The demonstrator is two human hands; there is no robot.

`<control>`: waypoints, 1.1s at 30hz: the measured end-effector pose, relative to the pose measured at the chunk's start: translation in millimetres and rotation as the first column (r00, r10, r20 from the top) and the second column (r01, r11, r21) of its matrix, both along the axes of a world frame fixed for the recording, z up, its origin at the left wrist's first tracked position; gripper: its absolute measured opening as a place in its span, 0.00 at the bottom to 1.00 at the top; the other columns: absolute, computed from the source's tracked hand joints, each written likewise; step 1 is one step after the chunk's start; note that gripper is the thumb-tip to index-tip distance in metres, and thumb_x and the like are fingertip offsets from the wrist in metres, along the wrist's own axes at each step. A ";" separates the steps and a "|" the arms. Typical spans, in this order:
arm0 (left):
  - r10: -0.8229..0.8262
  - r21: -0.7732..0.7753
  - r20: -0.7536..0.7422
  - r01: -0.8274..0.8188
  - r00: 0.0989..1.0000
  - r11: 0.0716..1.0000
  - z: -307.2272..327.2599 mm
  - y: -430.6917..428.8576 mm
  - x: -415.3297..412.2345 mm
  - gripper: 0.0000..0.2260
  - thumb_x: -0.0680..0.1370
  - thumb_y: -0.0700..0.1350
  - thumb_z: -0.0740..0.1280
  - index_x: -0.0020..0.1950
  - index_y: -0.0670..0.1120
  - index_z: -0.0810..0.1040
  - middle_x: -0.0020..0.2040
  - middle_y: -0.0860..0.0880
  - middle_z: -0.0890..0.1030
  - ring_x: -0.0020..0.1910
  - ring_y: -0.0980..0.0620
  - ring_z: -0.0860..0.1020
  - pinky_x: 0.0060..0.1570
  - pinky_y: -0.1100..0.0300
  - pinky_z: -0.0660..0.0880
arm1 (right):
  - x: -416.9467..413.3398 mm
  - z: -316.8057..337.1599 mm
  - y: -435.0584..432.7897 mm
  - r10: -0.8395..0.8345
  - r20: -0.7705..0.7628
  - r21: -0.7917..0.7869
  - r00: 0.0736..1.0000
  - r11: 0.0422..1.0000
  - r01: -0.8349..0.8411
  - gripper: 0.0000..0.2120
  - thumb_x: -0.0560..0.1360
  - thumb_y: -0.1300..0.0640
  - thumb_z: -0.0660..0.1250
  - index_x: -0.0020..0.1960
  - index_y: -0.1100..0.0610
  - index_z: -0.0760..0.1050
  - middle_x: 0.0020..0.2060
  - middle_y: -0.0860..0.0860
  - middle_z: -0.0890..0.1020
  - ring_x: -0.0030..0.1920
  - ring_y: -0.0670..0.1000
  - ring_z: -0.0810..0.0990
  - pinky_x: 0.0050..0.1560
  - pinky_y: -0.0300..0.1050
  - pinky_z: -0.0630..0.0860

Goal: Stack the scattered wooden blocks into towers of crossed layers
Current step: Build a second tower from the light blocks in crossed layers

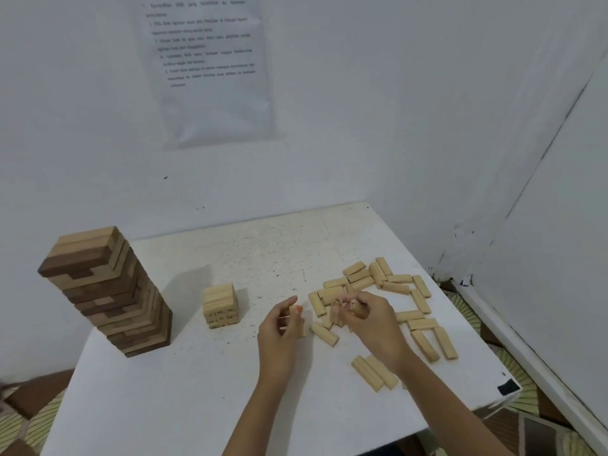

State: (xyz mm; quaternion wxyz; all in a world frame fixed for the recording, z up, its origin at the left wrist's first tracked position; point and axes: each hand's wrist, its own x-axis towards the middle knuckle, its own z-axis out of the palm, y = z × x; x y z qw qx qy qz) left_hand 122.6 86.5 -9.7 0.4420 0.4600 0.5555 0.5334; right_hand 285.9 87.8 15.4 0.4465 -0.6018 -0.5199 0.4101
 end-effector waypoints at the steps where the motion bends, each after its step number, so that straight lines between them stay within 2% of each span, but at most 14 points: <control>1: -0.005 -0.019 0.024 0.006 1.000 1.000 0.7 -2.8 -6.2 0.09 0.81 0.44 0.65 0.59 0.53 0.78 0.48 0.51 0.82 0.47 0.52 0.80 0.45 0.66 0.76 | -7.5 -1.0 -0.2 0.011 -0.032 -0.010 0.999 1.000 -0.011 0.03 0.73 0.55 0.74 0.46 0.51 0.82 0.35 0.47 0.80 0.34 0.41 0.75 0.39 0.33 0.73; 4: -0.005 -0.051 0.059 0.008 0.998 0.999 2.1 -12.1 -25.3 0.12 0.81 0.39 0.63 0.60 0.53 0.77 0.50 0.50 0.82 0.47 0.54 0.80 0.43 0.70 0.75 | -31.2 -2.3 -2.6 0.058 -0.075 -0.027 0.995 0.998 -0.060 0.01 0.75 0.56 0.71 0.46 0.52 0.81 0.39 0.47 0.80 0.39 0.43 0.76 0.39 0.28 0.71; 7: -0.001 -0.062 0.022 0.002 1.000 0.998 -1.7 -20.0 -44.2 0.13 0.80 0.39 0.64 0.61 0.52 0.77 0.49 0.48 0.81 0.43 0.57 0.78 0.42 0.68 0.75 | -54.9 -9.2 -6.8 0.125 -0.057 -0.040 0.991 0.991 -0.127 0.03 0.74 0.57 0.72 0.48 0.52 0.81 0.46 0.57 0.82 0.46 0.52 0.78 0.42 0.27 0.71; 10: -0.009 -0.057 -0.084 0.004 0.996 0.998 -6.3 -28.1 -62.6 0.15 0.79 0.39 0.65 0.64 0.53 0.76 0.54 0.49 0.77 0.46 0.59 0.78 0.44 0.70 0.74 | -75.4 -18.3 -9.5 0.157 -0.039 -0.061 0.987 0.985 -0.159 0.07 0.73 0.58 0.74 0.50 0.55 0.80 0.44 0.64 0.80 0.43 0.50 0.76 0.41 0.28 0.70; 12: -0.034 -0.077 -0.131 0.024 0.991 0.997 -8.3 -33.2 -74.5 0.17 0.78 0.36 0.65 0.64 0.52 0.76 0.56 0.49 0.75 0.49 0.58 0.77 0.46 0.70 0.74 | -87.9 -22.0 -9.4 0.190 -0.036 -0.068 0.981 0.979 -0.192 0.07 0.72 0.60 0.74 0.50 0.57 0.80 0.44 0.58 0.82 0.44 0.48 0.77 0.41 0.28 0.71; 15: -0.081 -0.109 -0.177 0.063 0.981 0.992 -11.8 -38.4 -90.2 0.17 0.78 0.37 0.67 0.64 0.51 0.77 0.57 0.48 0.77 0.53 0.55 0.77 0.51 0.66 0.75 | -102.2 -23.3 -7.4 0.213 -0.013 -0.066 0.977 0.975 -0.213 0.07 0.73 0.60 0.73 0.50 0.59 0.80 0.46 0.53 0.82 0.43 0.44 0.77 0.41 0.26 0.71; 18: -0.093 -0.098 -0.198 0.074 0.976 0.992 -12.2 -41.4 -96.2 0.15 0.78 0.38 0.68 0.63 0.48 0.78 0.54 0.50 0.80 0.51 0.57 0.77 0.48 0.71 0.73 | -108.8 -23.1 -5.3 0.210 0.000 -0.065 0.978 0.976 -0.210 0.07 0.73 0.59 0.73 0.51 0.58 0.80 0.43 0.53 0.81 0.42 0.46 0.76 0.38 0.27 0.70; 20: -0.061 -0.085 -0.209 0.044 0.976 0.995 -12.0 -41.4 -95.3 0.14 0.77 0.38 0.69 0.62 0.47 0.78 0.51 0.51 0.81 0.49 0.58 0.78 0.46 0.72 0.73 | -110.4 -23.5 -4.7 0.209 -0.014 -0.088 0.978 0.974 -0.209 0.09 0.74 0.57 0.73 0.53 0.56 0.78 0.45 0.52 0.80 0.43 0.45 0.76 0.38 0.27 0.70; 23: 0.021 -0.065 -0.260 -0.039 0.965 0.997 -15.2 -37.6 -92.8 0.13 0.77 0.37 0.69 0.60 0.46 0.79 0.51 0.49 0.79 0.48 0.57 0.78 0.45 0.73 0.72 | -111.0 -20.7 -3.1 0.191 -0.099 -0.140 0.977 0.969 -0.204 0.06 0.77 0.58 0.66 0.53 0.53 0.78 0.47 0.49 0.77 0.47 0.45 0.75 0.44 0.32 0.69; 26: 0.066 -0.045 -0.348 -0.087 0.935 0.995 -19.3 -34.1 -90.0 0.10 0.77 0.38 0.69 0.57 0.45 0.80 0.49 0.46 0.76 0.45 0.55 0.76 0.44 0.73 0.72 | -106.7 -20.5 -2.0 0.166 -0.175 -0.191 0.970 0.961 -0.199 0.11 0.78 0.63 0.58 0.49 0.53 0.79 0.39 0.48 0.75 0.40 0.47 0.72 0.42 0.37 0.69; 29: 0.079 -0.059 -0.315 -0.103 0.946 0.993 -21.3 -34.3 -87.3 0.07 0.79 0.38 0.66 0.56 0.46 0.79 0.49 0.45 0.77 0.44 0.55 0.76 0.43 0.73 0.71 | -99.7 -23.1 -2.2 0.145 -0.135 -0.159 0.980 0.973 -0.166 0.10 0.78 0.64 0.62 0.50 0.53 0.80 0.34 0.47 0.73 0.37 0.45 0.73 0.42 0.37 0.73; 31: 0.090 -0.058 -0.306 -0.113 0.948 0.992 -22.5 -34.8 -87.6 0.08 0.80 0.38 0.64 0.55 0.48 0.78 0.50 0.46 0.78 0.45 0.55 0.77 0.44 0.72 0.72 | -97.4 -24.8 -2.1 0.121 -0.096 -0.103 0.988 0.986 -0.131 0.07 0.78 0.63 0.66 0.51 0.54 0.81 0.32 0.45 0.73 0.35 0.43 0.74 0.38 0.31 0.71; 33: 0.069 -0.066 -0.298 -0.092 0.952 0.994 -24.0 -35.2 -88.1 0.10 0.79 0.36 0.64 0.55 0.48 0.78 0.49 0.44 0.78 0.43 0.53 0.77 0.45 0.68 0.74 | -96.7 -28.0 -0.7 0.100 -0.043 -0.073 0.994 0.992 -0.103 0.06 0.77 0.62 0.68 0.52 0.55 0.81 0.34 0.46 0.76 0.38 0.44 0.76 0.37 0.28 0.71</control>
